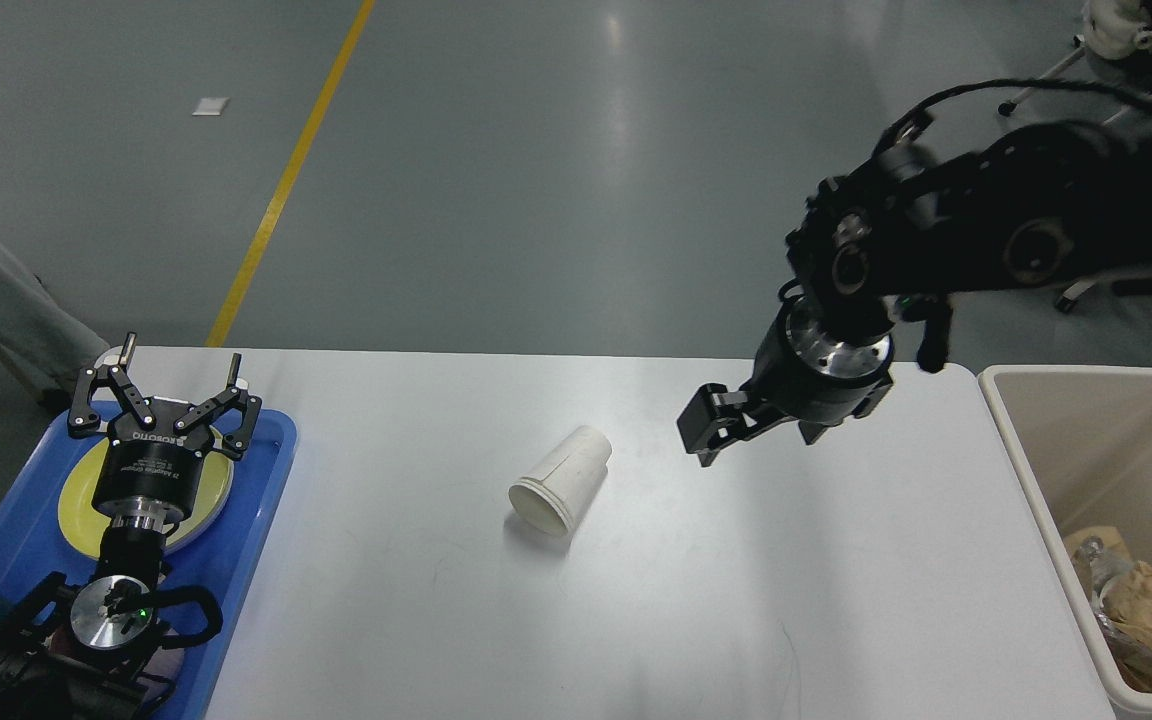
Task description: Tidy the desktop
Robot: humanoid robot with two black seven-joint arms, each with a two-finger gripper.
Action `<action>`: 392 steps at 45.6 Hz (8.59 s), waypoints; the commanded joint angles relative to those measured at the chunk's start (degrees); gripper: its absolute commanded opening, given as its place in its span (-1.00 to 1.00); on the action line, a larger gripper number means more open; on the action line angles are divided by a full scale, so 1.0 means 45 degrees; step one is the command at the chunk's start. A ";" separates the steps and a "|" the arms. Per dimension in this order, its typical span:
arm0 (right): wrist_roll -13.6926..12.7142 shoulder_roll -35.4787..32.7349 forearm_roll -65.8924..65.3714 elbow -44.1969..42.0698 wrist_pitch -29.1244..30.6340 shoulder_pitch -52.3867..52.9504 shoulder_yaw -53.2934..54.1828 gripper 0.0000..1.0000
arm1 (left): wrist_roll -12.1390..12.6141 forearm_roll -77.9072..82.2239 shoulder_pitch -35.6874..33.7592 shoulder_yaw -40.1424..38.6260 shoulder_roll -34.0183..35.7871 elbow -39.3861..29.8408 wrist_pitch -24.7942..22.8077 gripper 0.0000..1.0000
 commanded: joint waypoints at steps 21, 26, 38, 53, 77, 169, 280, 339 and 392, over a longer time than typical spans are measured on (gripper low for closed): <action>-0.0118 0.4015 0.2612 -1.0827 -0.2141 -0.9580 0.5440 1.00 | 0.0000 0.0000 0.0002 -0.0013 -0.0019 -0.0020 -0.0002 0.93; 0.0018 0.3976 0.2671 -1.0965 -0.2570 -1.0070 0.5792 1.00 | 0.0000 0.0000 0.0002 -0.0013 -0.0019 -0.0021 -0.0002 0.93; 0.0077 0.3996 0.2671 -1.0204 -0.2786 -1.0070 0.5928 1.00 | 0.0000 0.0000 0.0002 -0.0013 -0.0019 -0.0021 -0.0002 0.93; 0.0077 0.3976 0.2671 -1.0165 -0.3000 -1.0363 0.6144 1.00 | 0.0000 0.0000 0.0002 -0.0013 -0.0019 -0.0001 -0.0002 0.93; 0.2477 0.3957 0.2632 -1.0184 -0.4621 -1.1476 0.6690 0.94 | 0.0000 0.0000 0.0002 -0.0013 -0.0019 -0.0021 -0.0002 0.93; 0.2792 0.3957 0.2456 -0.9559 -0.5208 -1.2238 0.6886 -0.77 | 0.0000 0.0000 0.0002 -0.0013 -0.0019 -0.0021 -0.0002 0.93; 0.1600 -0.1864 0.1675 0.4445 0.4206 0.8485 -0.7235 1.00 | 0.0000 0.0000 0.0022 -0.0013 0.0001 -0.0021 -0.0002 0.93; 0.1561 -0.0458 0.8686 -0.1608 -0.6321 -0.6651 0.2335 0.94 | 0.0000 0.0000 0.0002 -0.0013 0.0001 -0.0021 -0.0002 0.93; 0.1503 0.2863 0.7380 -0.8505 -0.6341 -1.2180 0.5499 -0.01 | 0.0000 0.0000 0.0002 -0.0013 -0.0019 -0.0021 -0.0002 0.93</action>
